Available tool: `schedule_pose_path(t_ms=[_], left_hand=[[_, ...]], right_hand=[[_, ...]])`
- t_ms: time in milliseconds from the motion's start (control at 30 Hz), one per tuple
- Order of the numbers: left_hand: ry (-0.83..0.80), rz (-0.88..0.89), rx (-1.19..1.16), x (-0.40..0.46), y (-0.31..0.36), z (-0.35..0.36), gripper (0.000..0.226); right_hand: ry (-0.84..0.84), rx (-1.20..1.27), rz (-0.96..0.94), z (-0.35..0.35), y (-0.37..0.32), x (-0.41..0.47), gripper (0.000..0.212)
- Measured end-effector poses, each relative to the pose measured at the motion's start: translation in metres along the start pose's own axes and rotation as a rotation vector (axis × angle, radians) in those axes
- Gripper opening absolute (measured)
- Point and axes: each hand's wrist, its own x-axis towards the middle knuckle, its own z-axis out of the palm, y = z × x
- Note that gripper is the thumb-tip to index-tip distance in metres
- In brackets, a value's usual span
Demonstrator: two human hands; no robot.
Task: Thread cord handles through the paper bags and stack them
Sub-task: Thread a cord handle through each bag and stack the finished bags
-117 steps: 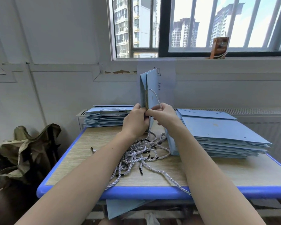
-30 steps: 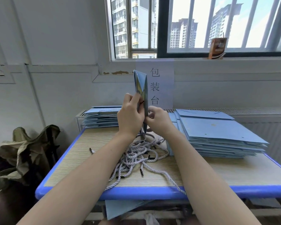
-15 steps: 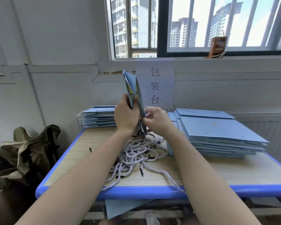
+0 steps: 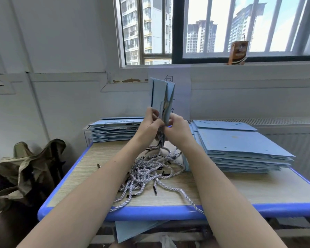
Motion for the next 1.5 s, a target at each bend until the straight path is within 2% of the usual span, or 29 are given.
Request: schedule_pose_path(t_ms=[100,200,333,467,533,600,667,767,833,933,1100,1267,1400,1500], left_hand=[[-0.073,-0.003,0.030,-0.003,0.001,0.003,0.025],[-0.051,0.036,0.168,-0.002,-0.005,0.004,0.013],[0.094,0.019,0.344,0.004,-0.015,0.000,0.028],[0.195,-0.116,0.377,0.009,-0.017,-0.004,0.038],[0.190,-0.180,0.369,0.009,-0.014,-0.005,0.051],[0.117,-0.238,0.283,0.006,-0.007,-0.002,0.065],[0.052,-0.279,0.115,0.004,0.000,0.002,0.069],[0.061,-0.294,-0.117,0.002,0.007,0.000,0.060],[0.063,-0.281,-0.184,0.004,0.006,-0.002,0.049],[0.070,-0.262,-0.259,0.004,0.007,-0.003,0.028],[0.205,-0.262,-0.375,0.005,0.015,-0.009,0.027],[0.371,-0.283,-0.390,0.005,0.016,-0.024,0.024],[0.400,-0.260,-0.435,0.009,0.011,-0.030,0.025],[0.418,-0.230,-0.513,0.000,0.023,-0.024,0.014]], right_hand=[[0.061,0.112,0.085,-0.002,0.001,0.002,0.022],[0.145,0.184,0.169,-0.004,0.004,0.006,0.023],[0.217,0.332,0.260,-0.006,0.004,0.009,0.027],[0.297,0.521,0.341,-0.008,0.002,0.009,0.032],[0.343,0.618,0.369,-0.011,0.001,0.010,0.034],[0.370,0.716,0.367,-0.012,0.000,0.012,0.035],[0.362,0.797,0.358,-0.011,-0.001,0.014,0.035],[0.288,0.887,0.323,-0.010,-0.005,0.011,0.033],[0.221,0.911,0.300,-0.011,-0.008,0.007,0.032],[0.171,0.908,0.365,-0.008,-0.009,0.007,0.030],[0.143,1.002,0.458,-0.012,-0.010,0.007,0.030],[0.252,1.073,0.503,-0.020,-0.007,0.008,0.020],[0.279,1.081,0.508,-0.020,-0.010,0.007,0.019],[0.268,1.120,0.515,-0.021,-0.011,0.006,0.017]])
